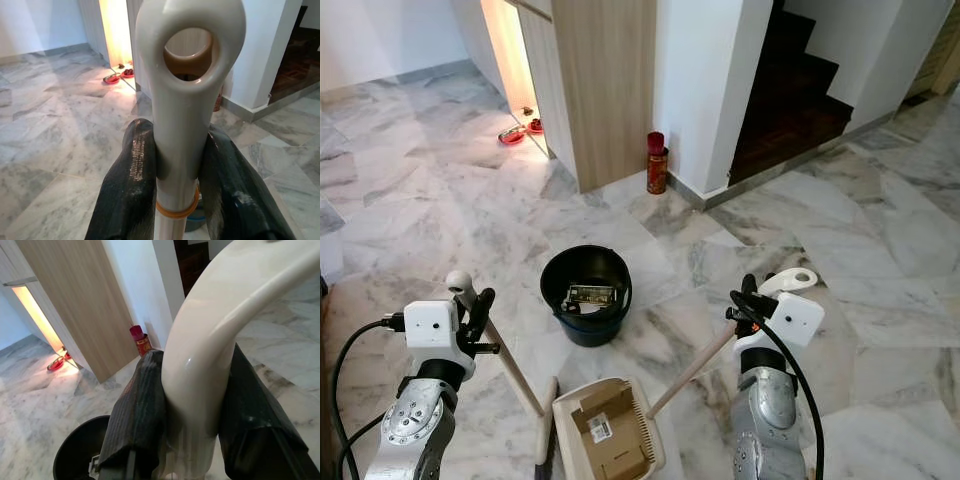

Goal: Sweep floor

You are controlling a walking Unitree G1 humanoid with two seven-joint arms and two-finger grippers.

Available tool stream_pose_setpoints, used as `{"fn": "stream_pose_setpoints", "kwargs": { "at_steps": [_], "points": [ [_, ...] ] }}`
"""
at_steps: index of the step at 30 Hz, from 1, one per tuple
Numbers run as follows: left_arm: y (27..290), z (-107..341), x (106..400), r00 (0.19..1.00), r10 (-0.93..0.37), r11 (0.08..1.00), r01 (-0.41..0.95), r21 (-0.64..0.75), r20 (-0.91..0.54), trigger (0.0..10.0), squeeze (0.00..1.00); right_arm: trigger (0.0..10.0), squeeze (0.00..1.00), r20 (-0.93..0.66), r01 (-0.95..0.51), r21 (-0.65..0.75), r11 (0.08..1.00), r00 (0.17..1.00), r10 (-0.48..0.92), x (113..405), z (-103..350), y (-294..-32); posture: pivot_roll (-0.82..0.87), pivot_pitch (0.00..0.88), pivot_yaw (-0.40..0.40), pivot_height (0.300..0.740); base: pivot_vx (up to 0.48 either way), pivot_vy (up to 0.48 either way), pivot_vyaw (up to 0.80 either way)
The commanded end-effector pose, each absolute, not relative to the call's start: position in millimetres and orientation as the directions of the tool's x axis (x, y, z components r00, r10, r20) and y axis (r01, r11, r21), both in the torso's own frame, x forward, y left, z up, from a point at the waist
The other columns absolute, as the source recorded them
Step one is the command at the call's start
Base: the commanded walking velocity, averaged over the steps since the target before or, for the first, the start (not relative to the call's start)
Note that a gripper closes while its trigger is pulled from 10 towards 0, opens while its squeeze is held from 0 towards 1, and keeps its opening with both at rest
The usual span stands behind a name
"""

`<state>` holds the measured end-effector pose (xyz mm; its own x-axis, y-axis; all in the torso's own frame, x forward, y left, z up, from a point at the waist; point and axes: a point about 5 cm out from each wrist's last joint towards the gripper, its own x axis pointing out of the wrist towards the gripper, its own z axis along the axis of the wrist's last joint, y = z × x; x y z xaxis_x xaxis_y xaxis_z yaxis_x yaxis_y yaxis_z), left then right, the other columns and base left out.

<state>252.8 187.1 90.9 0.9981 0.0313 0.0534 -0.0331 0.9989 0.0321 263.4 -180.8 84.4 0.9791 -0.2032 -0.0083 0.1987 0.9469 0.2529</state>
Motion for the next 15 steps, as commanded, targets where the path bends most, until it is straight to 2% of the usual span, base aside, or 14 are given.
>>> {"fn": "stream_pose_setpoints", "kwargs": {
  "at_steps": [1, 5, 15],
  "points": [
    [187.1, 96.3, 253.7, 0.997, 0.032, 0.999, -0.035, 0.035, 0.077, 10.0, 0.00, 10.0, 0.00, 0.016, 0.184, 0.283, 0.941, 0.980, -0.196, 266.4, 91.0, -178.2, 0.02, 0.000, 0.011, 0.740, 0.000, 0.480, 0.00],
    [186.8, 96.5, 253.8, 0.996, 0.030, 0.999, -0.033, 0.036, 0.079, 10.0, 0.00, 10.0, 0.00, 0.019, 0.179, 0.282, 0.942, 0.981, -0.192, 267.1, 91.5, -178.3, 0.02, 0.000, 0.010, 0.740, 0.000, 0.480, -0.80],
    [187.1, 96.8, 253.9, 0.996, 0.029, 0.999, -0.032, 0.037, 0.081, 10.0, 0.00, 10.0, 0.00, 0.034, 0.177, 0.277, 0.944, 0.980, -0.194, 267.1, 92.9, -177.2, 0.02, 0.000, 0.011, 0.740, 0.000, 0.480, 0.00]
  ]
}}
